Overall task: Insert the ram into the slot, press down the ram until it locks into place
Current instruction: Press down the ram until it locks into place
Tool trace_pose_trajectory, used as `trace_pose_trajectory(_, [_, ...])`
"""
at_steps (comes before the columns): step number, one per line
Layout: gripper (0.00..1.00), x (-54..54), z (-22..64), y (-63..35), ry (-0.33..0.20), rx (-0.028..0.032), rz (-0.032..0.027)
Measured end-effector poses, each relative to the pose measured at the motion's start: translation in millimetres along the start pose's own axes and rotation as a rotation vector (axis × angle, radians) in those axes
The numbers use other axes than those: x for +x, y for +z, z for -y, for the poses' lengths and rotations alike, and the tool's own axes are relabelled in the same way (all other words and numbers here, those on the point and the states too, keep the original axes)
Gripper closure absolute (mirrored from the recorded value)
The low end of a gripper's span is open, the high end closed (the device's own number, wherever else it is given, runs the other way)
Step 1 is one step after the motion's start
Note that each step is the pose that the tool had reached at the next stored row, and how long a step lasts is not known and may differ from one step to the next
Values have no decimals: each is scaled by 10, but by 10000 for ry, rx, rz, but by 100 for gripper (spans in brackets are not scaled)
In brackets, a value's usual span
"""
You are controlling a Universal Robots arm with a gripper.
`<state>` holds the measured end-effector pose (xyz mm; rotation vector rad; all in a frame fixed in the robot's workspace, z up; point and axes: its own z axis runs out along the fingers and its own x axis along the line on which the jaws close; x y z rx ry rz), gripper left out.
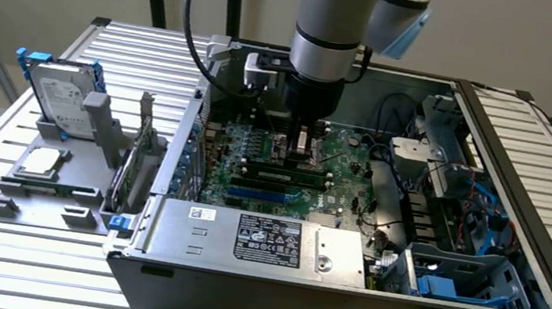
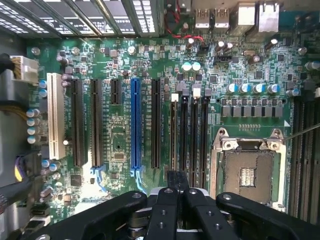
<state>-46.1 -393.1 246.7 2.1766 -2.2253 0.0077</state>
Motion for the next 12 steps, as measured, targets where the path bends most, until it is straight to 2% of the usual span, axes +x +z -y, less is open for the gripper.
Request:
trace_pose_trajectory(3, [90, 3, -1, -61, -1, -9, 7])
trace_pose_trajectory(12, [90, 3, -1, -60, 0, -9, 16])
